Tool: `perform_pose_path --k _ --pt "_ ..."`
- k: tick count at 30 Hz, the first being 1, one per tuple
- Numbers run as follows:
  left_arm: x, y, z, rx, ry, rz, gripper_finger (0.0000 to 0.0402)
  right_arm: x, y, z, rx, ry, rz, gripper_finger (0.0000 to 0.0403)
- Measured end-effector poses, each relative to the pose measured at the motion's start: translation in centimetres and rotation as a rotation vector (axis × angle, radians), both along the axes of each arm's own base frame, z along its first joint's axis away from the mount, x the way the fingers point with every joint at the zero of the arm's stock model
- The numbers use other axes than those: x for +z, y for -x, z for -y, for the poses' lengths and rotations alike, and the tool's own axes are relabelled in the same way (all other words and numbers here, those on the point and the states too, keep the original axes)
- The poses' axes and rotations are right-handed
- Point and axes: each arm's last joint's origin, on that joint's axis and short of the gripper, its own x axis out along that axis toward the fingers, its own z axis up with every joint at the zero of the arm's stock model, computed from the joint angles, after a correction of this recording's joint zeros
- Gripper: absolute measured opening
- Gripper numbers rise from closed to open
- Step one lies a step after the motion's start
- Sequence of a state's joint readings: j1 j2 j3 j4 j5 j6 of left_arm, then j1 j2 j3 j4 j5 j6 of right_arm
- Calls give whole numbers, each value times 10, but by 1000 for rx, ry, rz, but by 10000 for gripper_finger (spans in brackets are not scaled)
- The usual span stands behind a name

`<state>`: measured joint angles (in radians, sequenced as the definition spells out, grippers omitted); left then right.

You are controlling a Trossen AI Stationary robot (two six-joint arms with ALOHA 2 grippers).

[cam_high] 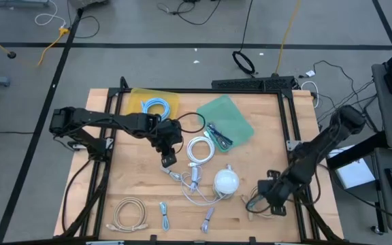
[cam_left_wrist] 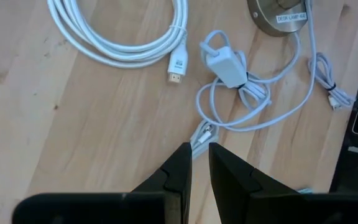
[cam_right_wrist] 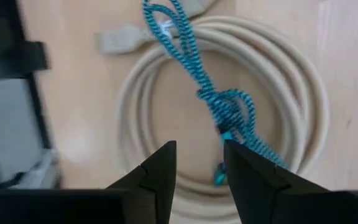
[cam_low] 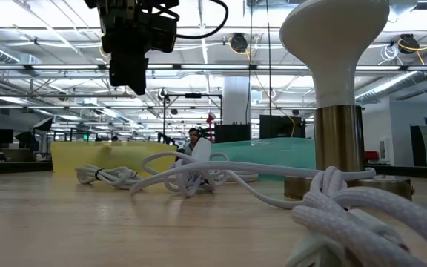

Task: Pick & Place USB Port
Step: Put the green charger cable into the green bin

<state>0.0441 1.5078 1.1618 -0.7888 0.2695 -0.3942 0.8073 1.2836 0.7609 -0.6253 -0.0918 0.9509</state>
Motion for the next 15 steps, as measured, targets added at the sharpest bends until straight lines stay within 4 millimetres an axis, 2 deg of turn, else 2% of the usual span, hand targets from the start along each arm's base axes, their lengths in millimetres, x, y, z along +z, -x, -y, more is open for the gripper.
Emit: perform_pose_path --k 11,15 --pt "1 -2 0 31 4 18 58 -35 -7 -10 -18 219 -10 123" --pt "2 -3 0 38 7 26 58 -42 -8 -11 -53 239 -37 85"
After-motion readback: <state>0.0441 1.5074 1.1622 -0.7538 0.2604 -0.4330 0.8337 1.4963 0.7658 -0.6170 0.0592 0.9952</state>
